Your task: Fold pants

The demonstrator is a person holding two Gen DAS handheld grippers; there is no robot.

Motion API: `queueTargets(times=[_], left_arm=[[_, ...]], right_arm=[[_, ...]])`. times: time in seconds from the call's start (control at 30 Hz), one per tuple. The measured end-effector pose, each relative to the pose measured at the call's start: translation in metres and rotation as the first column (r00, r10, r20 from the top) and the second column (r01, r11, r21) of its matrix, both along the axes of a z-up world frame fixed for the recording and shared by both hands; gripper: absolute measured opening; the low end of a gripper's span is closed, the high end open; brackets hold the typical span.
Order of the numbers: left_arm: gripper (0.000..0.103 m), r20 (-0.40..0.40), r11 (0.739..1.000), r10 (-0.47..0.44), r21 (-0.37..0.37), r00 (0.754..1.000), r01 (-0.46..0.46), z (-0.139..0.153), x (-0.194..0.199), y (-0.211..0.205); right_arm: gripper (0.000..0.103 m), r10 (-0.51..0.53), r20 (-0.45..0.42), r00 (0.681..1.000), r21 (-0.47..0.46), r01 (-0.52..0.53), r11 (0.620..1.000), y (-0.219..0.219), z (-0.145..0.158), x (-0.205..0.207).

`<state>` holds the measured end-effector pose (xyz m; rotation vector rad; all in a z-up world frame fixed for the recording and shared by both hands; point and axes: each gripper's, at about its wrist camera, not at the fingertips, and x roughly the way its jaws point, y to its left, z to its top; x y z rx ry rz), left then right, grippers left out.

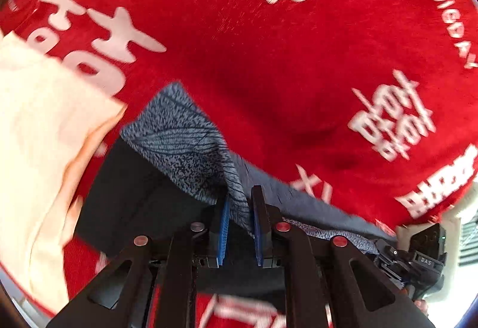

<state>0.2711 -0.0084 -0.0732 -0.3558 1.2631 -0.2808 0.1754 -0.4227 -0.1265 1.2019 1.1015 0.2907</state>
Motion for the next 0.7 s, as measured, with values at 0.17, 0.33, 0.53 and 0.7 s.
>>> queueTargets(times=[0.17,0.33,0.53,0.7], left_arm=[[0.016,-0.009,0.996,-0.005,0.092,1.0,0.006,-0.044,0.032,-0.021],[0.018,-0.034,0.982,0.025,0.19,0.999,-0.019,-0.064,0.039,-0.025],[0.081,0.065,0.951,-0.018,0.308,0.998,-0.003,-0.02,0.017,-0.026],[0.081,0.002,0.904,-0.143,0.407,0.99,0.13,-0.041,0.01,-0.051]], right_arm=[[0.003,0.065,-0.075,0.995,-0.064,-0.07,0.995,-0.009,-0.05,0.051],[0.006,0.084,-0.129,0.988,-0.074,-0.094,0.993,-0.011,-0.079,0.066],[0.066,0.142,-0.084,0.986,-0.222,-0.157,0.962,0.002,-0.023,0.06],[0.04,0.298,-0.065,0.952,-0.383,-0.299,0.874,0.044,0.002,0.062]])
